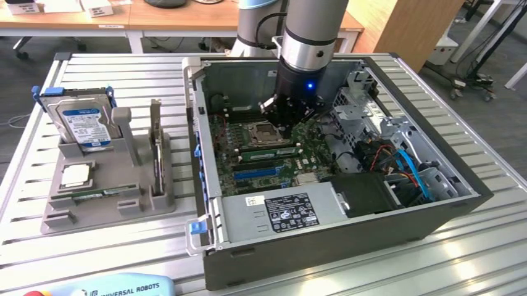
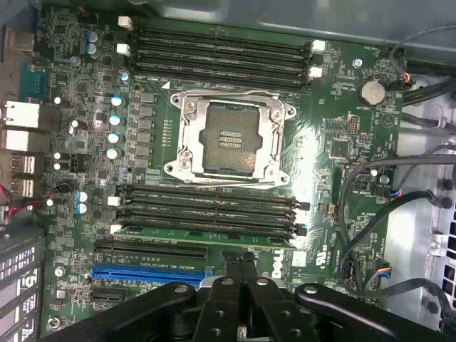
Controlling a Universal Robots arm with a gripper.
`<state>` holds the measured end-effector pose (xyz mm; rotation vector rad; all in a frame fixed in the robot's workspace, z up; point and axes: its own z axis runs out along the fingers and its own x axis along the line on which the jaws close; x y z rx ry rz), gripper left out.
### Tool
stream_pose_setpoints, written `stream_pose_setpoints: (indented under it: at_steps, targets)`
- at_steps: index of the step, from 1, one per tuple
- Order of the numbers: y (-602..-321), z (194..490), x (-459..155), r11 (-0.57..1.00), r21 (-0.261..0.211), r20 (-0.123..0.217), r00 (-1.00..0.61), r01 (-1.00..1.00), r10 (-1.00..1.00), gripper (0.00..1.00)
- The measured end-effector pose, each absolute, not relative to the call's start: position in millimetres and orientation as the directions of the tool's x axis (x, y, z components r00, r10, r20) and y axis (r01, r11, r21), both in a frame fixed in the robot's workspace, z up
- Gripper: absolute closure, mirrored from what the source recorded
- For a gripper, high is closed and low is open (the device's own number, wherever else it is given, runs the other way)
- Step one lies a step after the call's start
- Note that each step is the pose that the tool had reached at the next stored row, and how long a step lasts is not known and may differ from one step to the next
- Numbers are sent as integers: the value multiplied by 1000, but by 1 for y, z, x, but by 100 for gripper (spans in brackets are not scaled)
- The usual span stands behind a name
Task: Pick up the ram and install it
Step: 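Press down the ram until it locks into place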
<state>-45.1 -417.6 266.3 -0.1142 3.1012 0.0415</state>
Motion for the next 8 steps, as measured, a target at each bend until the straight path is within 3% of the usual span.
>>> stream_pose_setpoints:
  at_steps: [8]
  targets:
    - [-418,266,-45,997,25,-39,-997,-74,-73,90]
